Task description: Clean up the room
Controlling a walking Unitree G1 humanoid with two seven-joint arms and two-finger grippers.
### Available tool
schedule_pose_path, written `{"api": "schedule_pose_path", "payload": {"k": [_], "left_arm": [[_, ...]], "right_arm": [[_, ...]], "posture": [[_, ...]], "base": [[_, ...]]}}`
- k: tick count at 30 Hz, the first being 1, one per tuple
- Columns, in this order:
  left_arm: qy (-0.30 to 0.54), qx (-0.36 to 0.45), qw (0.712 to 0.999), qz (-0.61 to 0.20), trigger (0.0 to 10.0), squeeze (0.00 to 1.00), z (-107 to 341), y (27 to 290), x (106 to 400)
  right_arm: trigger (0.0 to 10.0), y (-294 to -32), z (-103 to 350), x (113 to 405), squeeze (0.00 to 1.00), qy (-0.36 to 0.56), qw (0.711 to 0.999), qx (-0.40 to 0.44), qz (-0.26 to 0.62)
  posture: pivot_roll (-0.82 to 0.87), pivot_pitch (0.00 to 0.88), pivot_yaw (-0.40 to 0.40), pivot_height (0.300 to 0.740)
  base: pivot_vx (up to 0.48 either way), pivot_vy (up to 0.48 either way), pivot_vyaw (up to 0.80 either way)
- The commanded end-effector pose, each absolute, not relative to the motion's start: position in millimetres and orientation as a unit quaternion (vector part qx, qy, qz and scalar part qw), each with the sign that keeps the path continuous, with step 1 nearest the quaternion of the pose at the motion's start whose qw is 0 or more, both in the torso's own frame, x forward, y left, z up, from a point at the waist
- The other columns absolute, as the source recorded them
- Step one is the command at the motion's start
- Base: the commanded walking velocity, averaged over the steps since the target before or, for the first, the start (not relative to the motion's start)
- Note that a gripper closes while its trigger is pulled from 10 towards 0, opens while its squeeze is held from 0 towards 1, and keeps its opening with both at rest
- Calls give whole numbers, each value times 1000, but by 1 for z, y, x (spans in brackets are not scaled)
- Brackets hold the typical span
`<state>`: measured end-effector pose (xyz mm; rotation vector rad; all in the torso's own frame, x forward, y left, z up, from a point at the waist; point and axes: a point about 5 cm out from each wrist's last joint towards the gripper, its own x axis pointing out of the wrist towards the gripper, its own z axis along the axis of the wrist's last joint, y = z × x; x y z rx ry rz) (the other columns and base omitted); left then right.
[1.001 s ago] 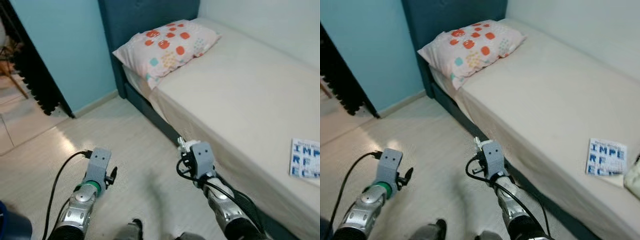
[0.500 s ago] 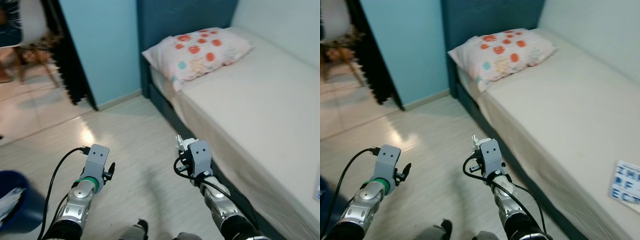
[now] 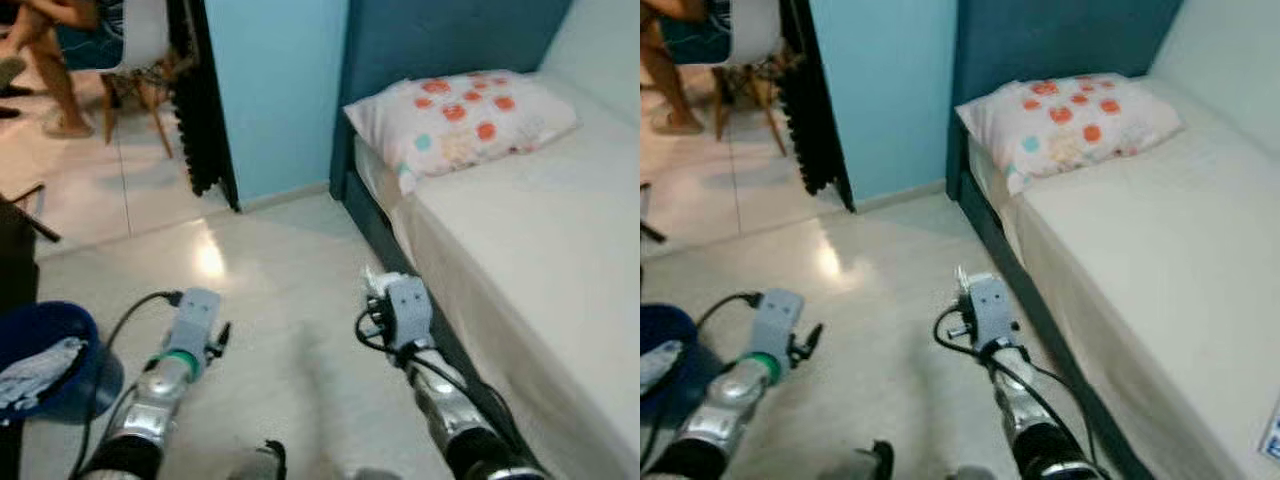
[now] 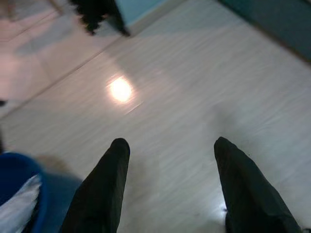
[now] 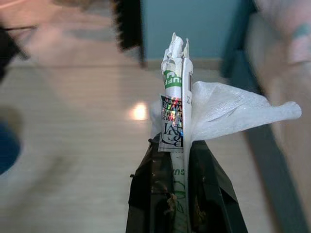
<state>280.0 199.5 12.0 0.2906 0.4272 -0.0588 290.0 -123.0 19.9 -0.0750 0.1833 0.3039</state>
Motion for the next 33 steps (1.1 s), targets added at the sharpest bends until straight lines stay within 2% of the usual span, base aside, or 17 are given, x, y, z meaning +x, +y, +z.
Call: {"api": "schedule_pose_path", "payload": {"k": [1, 25, 33], "left_arm": [[229, 146, 962, -31, 10000, 0, 3, 199, 273], [219, 153, 964, -20, 10000, 0, 5, 202, 275], [215, 165, 962, -13, 10000, 0, 5, 204, 277]], "right_arm": [[10000, -124, 16, 287, 0, 98, 983, -39, 151], [10000, -127, 21, 292, 0, 86, 986, -35, 141], [10000, -132, 23, 295, 0, 82, 991, -6, 108]], "posture": [[21, 0, 30, 740], [22, 0, 32, 740], [21, 0, 33, 740]], "base": [[0, 0, 644], [0, 0, 645], [79, 0, 448]]}}
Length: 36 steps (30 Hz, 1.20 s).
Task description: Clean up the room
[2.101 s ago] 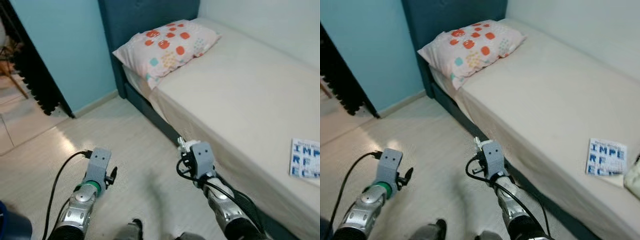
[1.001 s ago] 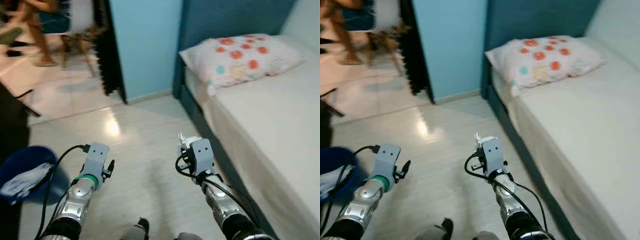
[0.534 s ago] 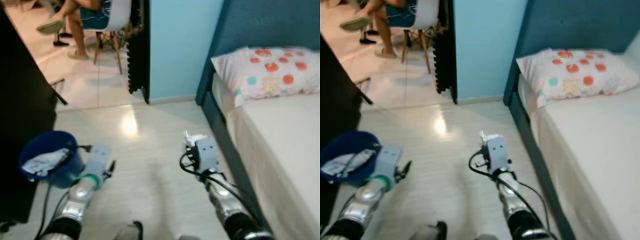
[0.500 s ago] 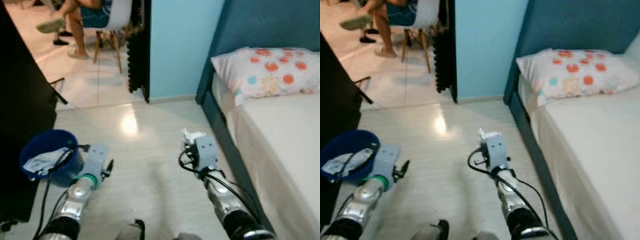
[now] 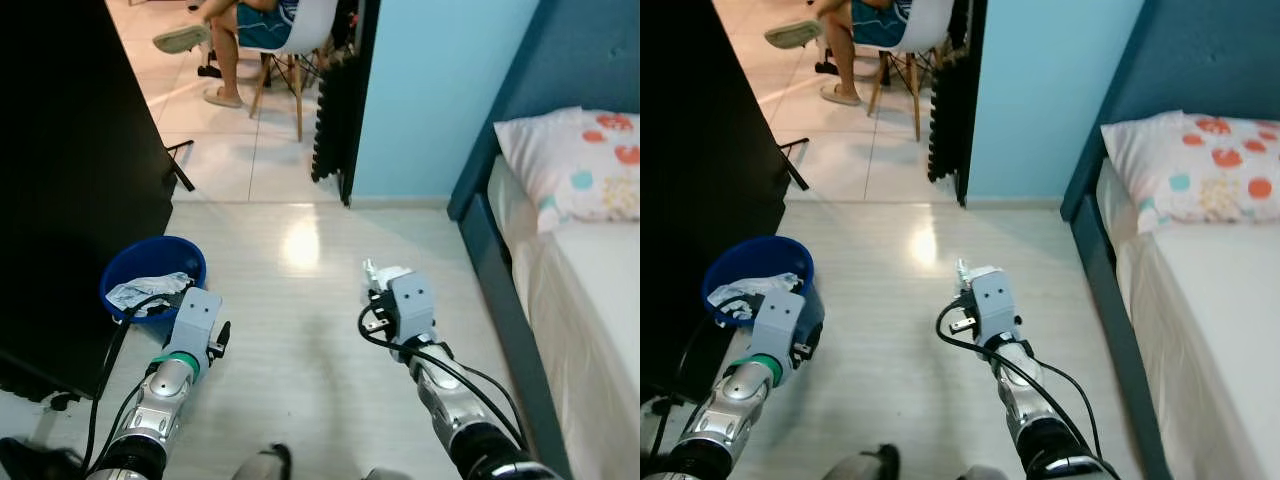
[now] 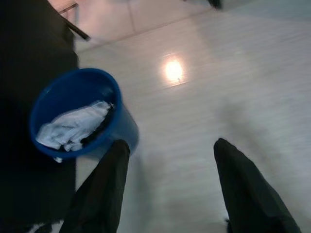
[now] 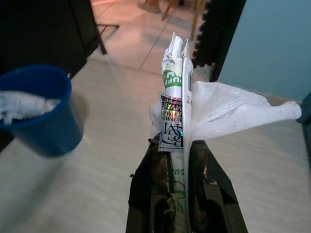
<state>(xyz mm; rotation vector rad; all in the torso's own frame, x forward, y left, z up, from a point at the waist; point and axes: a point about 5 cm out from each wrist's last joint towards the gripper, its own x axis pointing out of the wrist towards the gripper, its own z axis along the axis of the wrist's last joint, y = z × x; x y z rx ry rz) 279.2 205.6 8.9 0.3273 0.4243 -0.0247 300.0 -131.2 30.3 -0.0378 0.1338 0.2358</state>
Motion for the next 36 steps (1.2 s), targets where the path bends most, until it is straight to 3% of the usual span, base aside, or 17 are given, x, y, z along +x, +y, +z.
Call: {"api": "schedule_pose_path", "payload": {"k": [1, 7, 14, 36], "left_arm": [[215, 165, 962, -13, 10000, 0, 5, 204, 277], [215, 170, 962, -12, 10000, 0, 5, 204, 277], [214, 171, 962, -12, 10000, 0, 5, 204, 278], [215, 174, 961, -11, 10000, 0, 5, 205, 279]], "right_arm": [[10000, -132, 23, 295, 0, 82, 991, -6, 108], [10000, -135, 25, 297, 0, 81, 992, 6, 97], [10000, -139, 23, 296, 0, 87, 992, -7, 89], [10000, -123, 27, 295, 0, 70, 985, 55, 145]], "posture": [[21, 0, 33, 740], [20, 0, 34, 740], [21, 0, 35, 740], [21, 0, 39, 740]], "base": [[379, 0, 0], [442, 0, 0], [440, 0, 718], [415, 0, 58]]}}
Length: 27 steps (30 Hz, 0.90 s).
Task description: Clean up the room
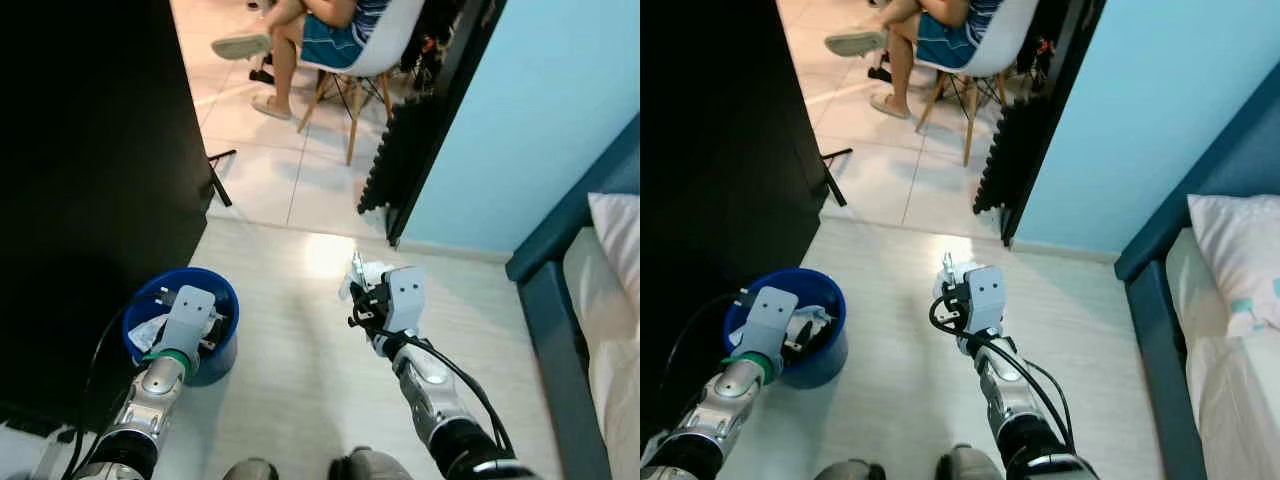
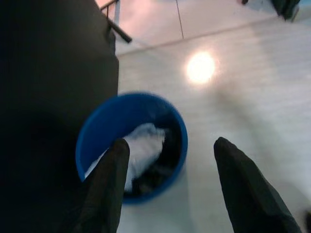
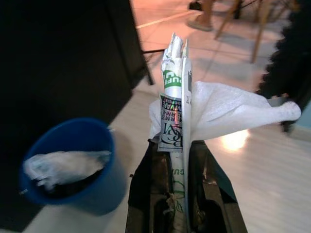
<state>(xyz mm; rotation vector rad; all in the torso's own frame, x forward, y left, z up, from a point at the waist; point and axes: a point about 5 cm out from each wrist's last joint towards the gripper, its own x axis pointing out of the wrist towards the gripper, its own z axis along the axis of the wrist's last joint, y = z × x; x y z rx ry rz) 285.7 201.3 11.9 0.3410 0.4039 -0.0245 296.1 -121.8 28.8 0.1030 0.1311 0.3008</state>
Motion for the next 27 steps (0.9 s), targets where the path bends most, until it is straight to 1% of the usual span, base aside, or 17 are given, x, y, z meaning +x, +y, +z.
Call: {"api": "schedule_pose_path", "payload": {"k": [1, 11, 15, 17, 19, 21, 24, 27], "left_arm": [[215, 174, 961, -11, 10000, 0, 5, 205, 279], [211, 181, 961, -11, 10000, 0, 7, 206, 280], [180, 197, 963, -37, 10000, 0, 17, 198, 285], [180, 197, 963, -37, 10000, 0, 17, 198, 285], [165, 199, 965, -48, 10000, 0, 23, 193, 288], [133, 196, 969, -68, 10000, 0, 36, 181, 295], [128, 193, 970, -71, 10000, 0, 39, 178, 297], [124, 191, 971, -73, 10000, 0, 41, 175, 299]], "right_arm": [[10000, -124, 27, 296, 0, 70, 985, 56, 145], [10000, -124, 28, 296, 0, 69, 984, 61, 153], [10000, -125, 29, 297, 0, 67, 983, 63, 157], [10000, -125, 29, 297, 0, 67, 983, 63, 157], [10000, -125, 30, 297, 0, 65, 983, 64, 159], [10000, -125, 33, 300, 0, 60, 982, 68, 164], [10000, -124, 34, 300, 0, 59, 982, 72, 166], [10000, -123, 33, 300, 0, 62, 981, 75, 168]], "posture": [[21, 0, 39, 740], [24, 0, 43, 740], [26, 0, 43, 740], [26, 0, 43, 740], [28, 0, 44, 740], [29, 0, 47, 740], [28, 0, 49, 740], [25, 0, 50, 740]], "base": [[386, 0, 681], [340, 0, 711], [0, 0, 700], [0, 0, 700], [0, 0, 688], [0, 0, 672], [0, 0, 615], [0, 0, 0]]}}
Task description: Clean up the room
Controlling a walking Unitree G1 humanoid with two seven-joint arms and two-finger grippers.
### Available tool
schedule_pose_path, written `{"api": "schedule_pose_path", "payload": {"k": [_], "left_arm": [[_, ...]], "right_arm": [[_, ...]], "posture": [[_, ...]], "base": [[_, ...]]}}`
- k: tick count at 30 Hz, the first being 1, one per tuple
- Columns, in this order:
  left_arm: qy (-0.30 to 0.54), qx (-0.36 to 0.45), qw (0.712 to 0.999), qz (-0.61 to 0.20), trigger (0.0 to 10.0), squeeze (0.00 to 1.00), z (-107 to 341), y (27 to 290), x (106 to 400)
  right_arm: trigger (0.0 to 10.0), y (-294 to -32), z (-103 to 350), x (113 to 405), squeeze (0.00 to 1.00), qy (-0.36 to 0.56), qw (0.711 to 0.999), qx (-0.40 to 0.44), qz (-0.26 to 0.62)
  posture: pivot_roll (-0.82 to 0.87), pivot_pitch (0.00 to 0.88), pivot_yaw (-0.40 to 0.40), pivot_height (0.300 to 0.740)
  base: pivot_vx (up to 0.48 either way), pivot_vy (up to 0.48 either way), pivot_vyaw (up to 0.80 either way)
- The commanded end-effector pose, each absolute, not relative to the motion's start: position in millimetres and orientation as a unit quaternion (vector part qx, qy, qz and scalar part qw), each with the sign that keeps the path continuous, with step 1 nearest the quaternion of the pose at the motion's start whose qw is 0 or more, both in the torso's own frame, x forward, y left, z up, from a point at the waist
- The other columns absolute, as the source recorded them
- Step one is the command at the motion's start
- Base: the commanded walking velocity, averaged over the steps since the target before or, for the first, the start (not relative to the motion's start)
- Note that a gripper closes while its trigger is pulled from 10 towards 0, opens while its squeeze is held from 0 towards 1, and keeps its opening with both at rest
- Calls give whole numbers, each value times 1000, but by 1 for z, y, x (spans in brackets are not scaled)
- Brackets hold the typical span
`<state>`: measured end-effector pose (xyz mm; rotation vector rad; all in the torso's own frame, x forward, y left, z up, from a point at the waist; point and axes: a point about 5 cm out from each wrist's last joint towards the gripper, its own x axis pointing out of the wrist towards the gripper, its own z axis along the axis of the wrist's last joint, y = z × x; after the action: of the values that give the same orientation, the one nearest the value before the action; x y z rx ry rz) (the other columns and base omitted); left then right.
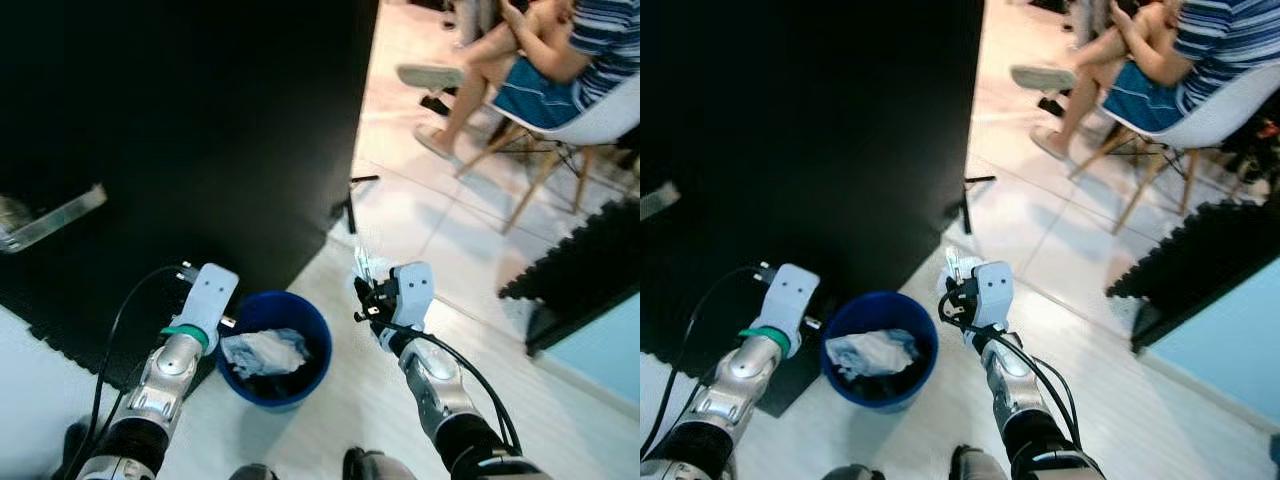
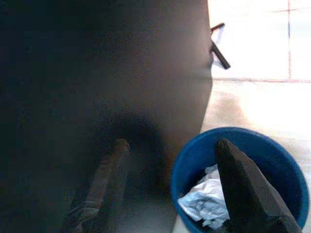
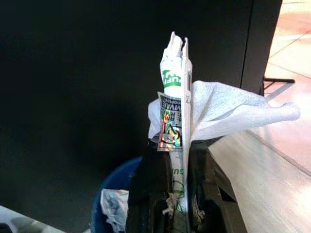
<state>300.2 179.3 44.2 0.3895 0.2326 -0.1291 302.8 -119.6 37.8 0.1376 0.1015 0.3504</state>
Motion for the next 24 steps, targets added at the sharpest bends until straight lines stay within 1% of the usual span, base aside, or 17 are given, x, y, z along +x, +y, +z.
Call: {"api": "schedule_pose_path", "payload": {"k": [1, 11, 16, 21, 23, 24], "left_arm": [[123, 191, 971, -74, 10000, 0, 42, 174, 299], [112, 189, 973, -77, 10000, 0, 50, 167, 297], [102, 195, 973, -73, 10000, 0, 55, 168, 291], [100, 197, 974, -49, 10000, 0, 58, 174, 290], [100, 197, 974, -46, 10000, 0, 59, 174, 291], [100, 197, 974, -44, 10000, 0, 59, 174, 291]], "right_arm": [[10000, -123, 33, 300, 0, 62, 981, 76, 169], [10000, -119, 32, 302, 0, 74, 978, 67, 185], [10000, -110, 41, 308, 0, 60, 975, 70, 203], [10000, -104, 49, 315, 0, 51, 973, 60, 218], [10000, -104, 50, 316, 0, 51, 974, 57, 214], [10000, -104, 51, 317, 0, 52, 975, 55, 210]], "posture": [[24, 0, 51, 740], [64, 1, 35, 740], [85, 16, 26, 740], [98, 27, 20, 740], [97, 31, 23, 740], [97, 31, 23, 740]], "base": [[0, 0, 0], [0, 0, 0], [0, 0, 0], [0, 0, 0], [304, 0, 0], [379, 0, 694]]}}
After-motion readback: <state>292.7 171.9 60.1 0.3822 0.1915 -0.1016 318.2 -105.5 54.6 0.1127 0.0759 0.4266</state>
